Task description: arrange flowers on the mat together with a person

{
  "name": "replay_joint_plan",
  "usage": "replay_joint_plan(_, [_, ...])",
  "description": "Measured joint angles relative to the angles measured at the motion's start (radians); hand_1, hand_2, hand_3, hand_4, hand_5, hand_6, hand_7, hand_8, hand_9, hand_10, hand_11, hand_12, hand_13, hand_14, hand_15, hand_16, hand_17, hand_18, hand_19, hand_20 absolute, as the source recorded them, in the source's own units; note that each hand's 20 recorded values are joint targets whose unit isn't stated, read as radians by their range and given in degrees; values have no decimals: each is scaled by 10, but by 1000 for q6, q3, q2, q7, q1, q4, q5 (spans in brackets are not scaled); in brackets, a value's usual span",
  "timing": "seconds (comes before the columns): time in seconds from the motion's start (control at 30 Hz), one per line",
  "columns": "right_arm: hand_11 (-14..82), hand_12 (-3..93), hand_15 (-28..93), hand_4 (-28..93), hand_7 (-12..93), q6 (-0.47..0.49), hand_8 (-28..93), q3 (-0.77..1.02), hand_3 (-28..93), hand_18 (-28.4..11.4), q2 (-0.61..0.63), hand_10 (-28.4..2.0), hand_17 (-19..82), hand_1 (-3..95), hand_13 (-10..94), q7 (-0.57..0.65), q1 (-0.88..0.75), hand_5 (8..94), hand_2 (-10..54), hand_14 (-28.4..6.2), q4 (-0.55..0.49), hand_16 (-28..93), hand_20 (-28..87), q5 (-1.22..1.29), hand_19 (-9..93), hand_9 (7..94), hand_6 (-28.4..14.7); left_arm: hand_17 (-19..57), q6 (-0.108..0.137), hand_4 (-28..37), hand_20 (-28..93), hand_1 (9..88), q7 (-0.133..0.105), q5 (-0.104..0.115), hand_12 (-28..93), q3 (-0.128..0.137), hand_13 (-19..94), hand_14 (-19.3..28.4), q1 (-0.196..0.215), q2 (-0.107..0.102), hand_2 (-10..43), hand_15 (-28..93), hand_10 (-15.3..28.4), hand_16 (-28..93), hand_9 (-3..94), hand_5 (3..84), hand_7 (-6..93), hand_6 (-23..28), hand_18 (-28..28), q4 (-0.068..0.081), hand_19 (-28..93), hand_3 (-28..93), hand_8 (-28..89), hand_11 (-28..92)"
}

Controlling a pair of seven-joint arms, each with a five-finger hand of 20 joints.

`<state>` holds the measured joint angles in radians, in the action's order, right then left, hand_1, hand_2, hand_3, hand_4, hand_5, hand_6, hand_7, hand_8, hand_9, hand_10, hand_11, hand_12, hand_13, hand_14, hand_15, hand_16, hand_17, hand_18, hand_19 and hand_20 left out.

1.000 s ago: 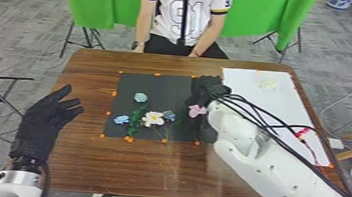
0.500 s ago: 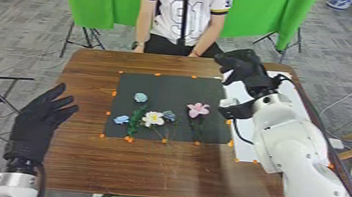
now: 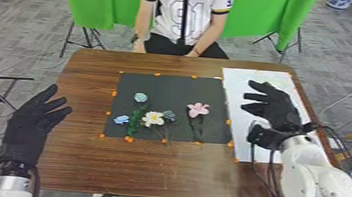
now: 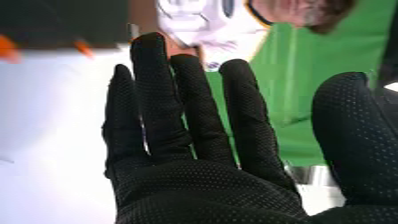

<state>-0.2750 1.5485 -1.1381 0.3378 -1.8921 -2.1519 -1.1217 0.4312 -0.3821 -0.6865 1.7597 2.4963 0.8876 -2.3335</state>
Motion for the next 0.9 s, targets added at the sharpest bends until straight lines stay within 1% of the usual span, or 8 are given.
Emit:
replay_joint_plan(0.1, [166, 143, 549, -233, 112, -5, -106, -8, 757, -240, -1, -188, 112, 207, 463, -4, -14, 520, 66, -208, 4, 73, 102, 52, 591, 524, -23, -96, 0, -283, 105, 197, 0, 2, 100, 2, 207, 250, -1, 0, 60, 536, 181, -104, 300, 336, 142, 65, 220, 0, 502, 793, -103, 256])
replay_joint_plan(0.47, [167, 144, 550, -233, 114, -11, -108, -12, 760, -240, -2, -186, 109, 206, 463, -37, -15, 519, 67, -205, 4, 75, 120, 23, 580, 525, -22, -95, 0, -283, 108, 200, 1, 4, 101, -10, 215, 255, -18, -2, 62, 548, 187, -105, 310, 340, 143, 70, 221, 0, 505, 791, -104, 265])
replay_joint_plan(0.9, [168, 144, 555, -231, 118, -9, -110, -12, 763, -240, -2, -186, 111, 206, 463, -40, -15, 522, 66, -204, 4, 77, 133, 23, 577, 528, -19, -94, 0, -283, 109, 203, 4, 2, 99, -11, 220, 257, -22, -1, 62, 559, 189, -111, 314, 342, 144, 71, 221, 0, 508, 794, -104, 271])
